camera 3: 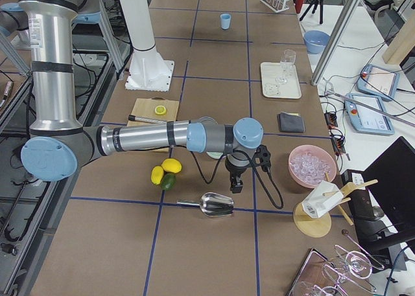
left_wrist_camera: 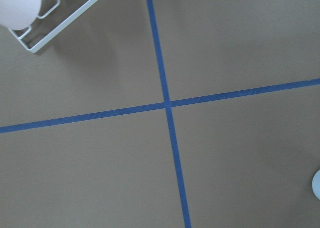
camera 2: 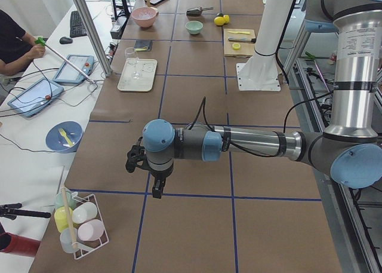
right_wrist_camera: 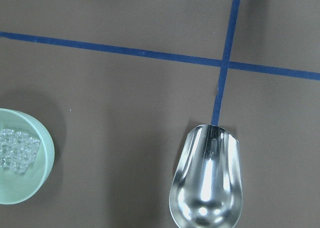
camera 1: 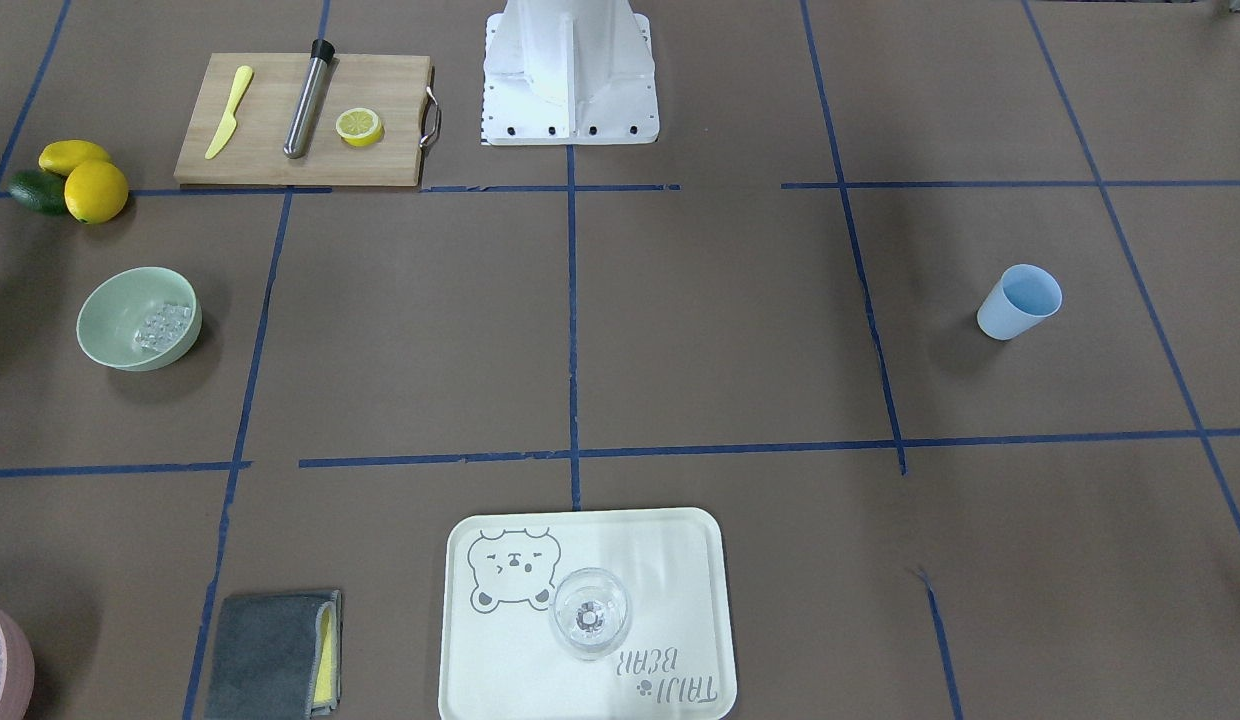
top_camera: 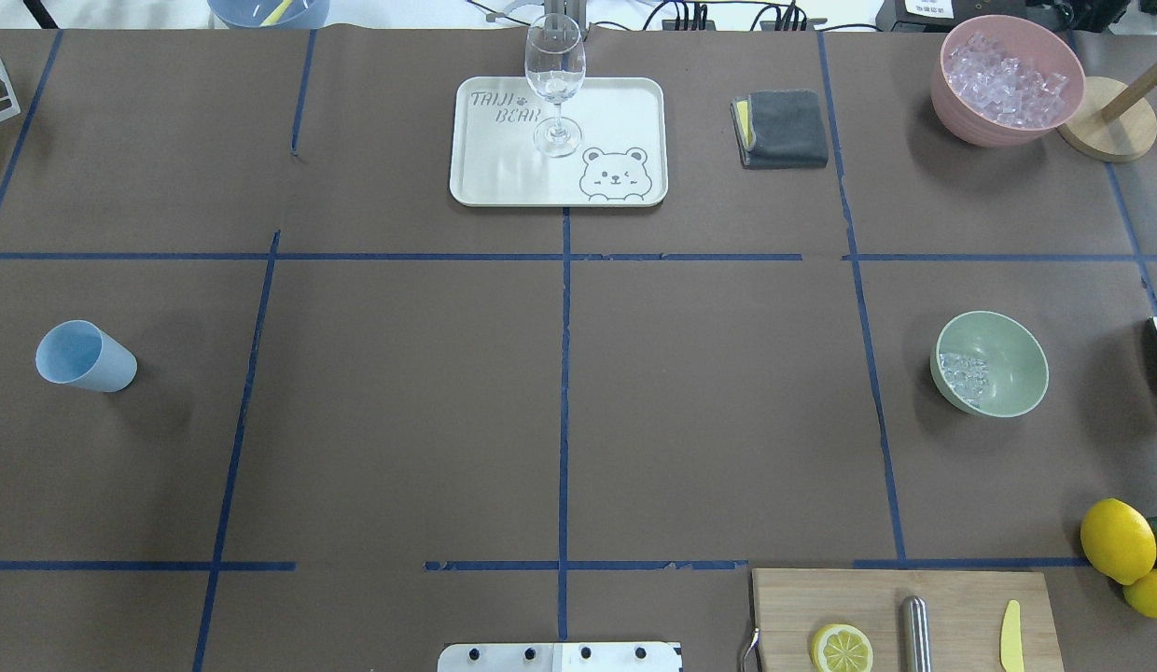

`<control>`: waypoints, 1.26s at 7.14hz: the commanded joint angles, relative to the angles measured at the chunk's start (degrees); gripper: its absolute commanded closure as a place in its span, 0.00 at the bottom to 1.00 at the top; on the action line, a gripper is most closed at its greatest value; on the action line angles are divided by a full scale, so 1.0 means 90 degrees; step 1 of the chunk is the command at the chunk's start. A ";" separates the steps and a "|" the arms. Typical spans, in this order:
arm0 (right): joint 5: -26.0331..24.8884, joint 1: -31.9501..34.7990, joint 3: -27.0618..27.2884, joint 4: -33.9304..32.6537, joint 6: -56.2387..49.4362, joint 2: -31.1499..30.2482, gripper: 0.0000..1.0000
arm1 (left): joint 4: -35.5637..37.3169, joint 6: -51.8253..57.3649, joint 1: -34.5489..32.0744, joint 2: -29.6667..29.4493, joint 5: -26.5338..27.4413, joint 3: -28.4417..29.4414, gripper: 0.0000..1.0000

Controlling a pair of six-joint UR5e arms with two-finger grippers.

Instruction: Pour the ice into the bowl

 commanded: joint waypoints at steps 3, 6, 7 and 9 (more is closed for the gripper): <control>-0.0423 -0.0341 0.0089 0.0351 0.0029 -0.0019 0.00 | 0.0007 -0.0535 0.0009 0.0126 -0.0323 -0.0179 0.00; -0.0425 -0.0412 0.0070 0.0499 0.0068 0.0039 0.00 | -0.0593 -0.0525 0.0927 0.0088 -0.0127 0.0206 0.00; -0.0377 -0.0421 0.0031 0.0479 0.0097 0.0059 0.00 | -0.0366 -0.0554 0.0898 0.0156 -0.0137 0.0133 0.00; -0.0095 -0.0431 0.0002 0.0479 0.0107 0.0021 0.00 | -0.0149 -0.0612 0.0850 0.0186 -0.0098 0.0065 0.00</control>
